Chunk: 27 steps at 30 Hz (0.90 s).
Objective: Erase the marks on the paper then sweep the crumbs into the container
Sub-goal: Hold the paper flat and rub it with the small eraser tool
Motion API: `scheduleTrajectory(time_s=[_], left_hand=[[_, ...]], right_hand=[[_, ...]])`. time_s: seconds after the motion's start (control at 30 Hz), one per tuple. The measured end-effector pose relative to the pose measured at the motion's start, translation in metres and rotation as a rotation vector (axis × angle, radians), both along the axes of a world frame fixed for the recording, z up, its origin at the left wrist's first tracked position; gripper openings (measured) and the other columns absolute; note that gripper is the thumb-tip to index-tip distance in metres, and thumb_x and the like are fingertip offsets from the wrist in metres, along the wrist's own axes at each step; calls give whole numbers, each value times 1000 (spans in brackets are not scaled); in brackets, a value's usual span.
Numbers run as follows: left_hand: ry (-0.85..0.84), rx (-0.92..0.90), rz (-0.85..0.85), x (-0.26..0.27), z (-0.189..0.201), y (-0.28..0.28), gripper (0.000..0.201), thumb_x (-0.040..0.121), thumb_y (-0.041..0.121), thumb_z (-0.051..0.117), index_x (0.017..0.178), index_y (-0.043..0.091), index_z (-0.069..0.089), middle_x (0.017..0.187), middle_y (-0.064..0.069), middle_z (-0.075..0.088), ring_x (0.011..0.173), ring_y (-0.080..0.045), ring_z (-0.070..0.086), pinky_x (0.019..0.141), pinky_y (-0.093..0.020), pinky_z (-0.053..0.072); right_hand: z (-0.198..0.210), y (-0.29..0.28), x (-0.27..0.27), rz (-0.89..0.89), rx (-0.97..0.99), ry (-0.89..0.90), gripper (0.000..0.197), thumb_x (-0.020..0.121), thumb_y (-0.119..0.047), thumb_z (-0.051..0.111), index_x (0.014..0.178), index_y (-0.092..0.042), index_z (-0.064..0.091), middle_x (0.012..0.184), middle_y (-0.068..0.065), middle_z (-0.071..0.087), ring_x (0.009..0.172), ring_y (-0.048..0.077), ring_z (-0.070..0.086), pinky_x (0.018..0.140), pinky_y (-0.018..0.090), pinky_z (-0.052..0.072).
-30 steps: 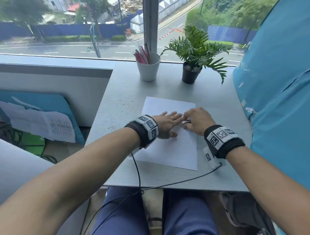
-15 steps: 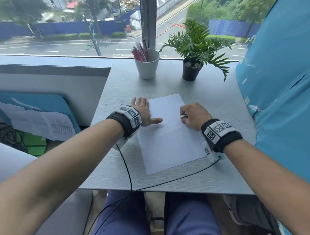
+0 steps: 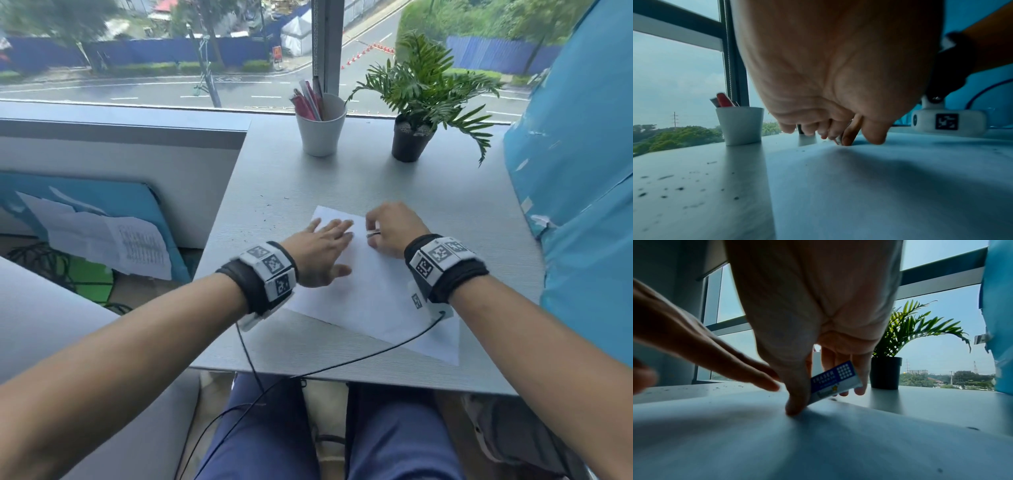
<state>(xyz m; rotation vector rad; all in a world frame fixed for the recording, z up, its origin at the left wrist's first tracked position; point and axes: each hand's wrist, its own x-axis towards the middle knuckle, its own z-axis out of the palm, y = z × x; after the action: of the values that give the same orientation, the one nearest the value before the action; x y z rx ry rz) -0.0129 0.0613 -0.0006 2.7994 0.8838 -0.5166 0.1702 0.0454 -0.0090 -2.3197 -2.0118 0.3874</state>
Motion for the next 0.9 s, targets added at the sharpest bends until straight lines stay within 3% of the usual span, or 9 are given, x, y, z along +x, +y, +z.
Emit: scheduleTrajectory(time_s=[0.07,0.17,0.37,0.43,0.5,0.57,0.63,0.77,0.9], left_hand=[[6,-105,-47,11,-10,5,75,105,50,30,159,12,-5,166,-6,-11,153,-20,-10,123,-44,-7],[27,-181,-27,-1,-18,19,79,102,59,27,158,20,-12,165,1,-17,152,-18,-14,122,-49,-6],[172,66,364,-62,-17,40,101,91,76,21,158,6,-8,166,-11,-13,153,-26,-11,122,-48,-11],[75,77,261,-60,-12,22,98,93,73,23,158,7,-8,166,-11,-14,152,-24,-14,122,-47,-10],[-7,39,21,-49,-11,-10,92,94,71,20,158,13,-10,165,-6,-18,151,-21,-18,123,-45,-10],[12,-32,-155,-35,-20,-40,86,95,69,19,157,19,-14,163,-1,-22,150,-19,-22,122,-44,-12],[50,-91,-175,-27,-33,-54,84,96,69,19,156,23,-16,162,1,-24,149,-19,-23,122,-44,-12],[-20,-166,-61,-38,-39,-44,87,91,73,19,157,28,-15,162,1,-26,149,-19,-22,122,-45,-11],[117,-98,222,-78,-22,-20,97,85,78,13,157,19,-16,162,-4,-24,152,-23,-16,122,-48,-9]], right_hand=[[0,-4,-4,-8,24,-13,10,81,-23,71,91,-24,71,103,5,68,99,28,63,74,28,43],[2,-7,-5,-43,50,-29,14,81,-24,70,94,-27,72,107,2,68,101,26,63,73,26,39],[7,-13,-13,-52,81,-83,18,82,-15,65,96,-22,74,103,4,70,100,28,62,75,29,45],[8,-13,-17,-50,100,-94,19,81,-14,64,97,-20,73,103,7,70,100,31,62,79,32,48],[10,-14,-23,-43,123,-111,19,83,-14,63,99,-18,73,103,10,70,99,32,63,82,34,50],[11,-17,-29,-42,156,-141,19,86,-13,61,101,-17,72,104,11,69,97,32,65,84,35,52],[11,-24,-32,-74,159,-129,21,86,-12,60,102,-17,71,104,11,69,96,33,66,85,37,54],[3,-46,-30,-107,31,-40,18,82,-18,68,99,-19,72,107,10,68,101,34,65,82,32,50],[0,-55,-22,-116,34,50,12,80,-26,70,92,-26,73,105,6,67,98,30,63,75,26,43]])
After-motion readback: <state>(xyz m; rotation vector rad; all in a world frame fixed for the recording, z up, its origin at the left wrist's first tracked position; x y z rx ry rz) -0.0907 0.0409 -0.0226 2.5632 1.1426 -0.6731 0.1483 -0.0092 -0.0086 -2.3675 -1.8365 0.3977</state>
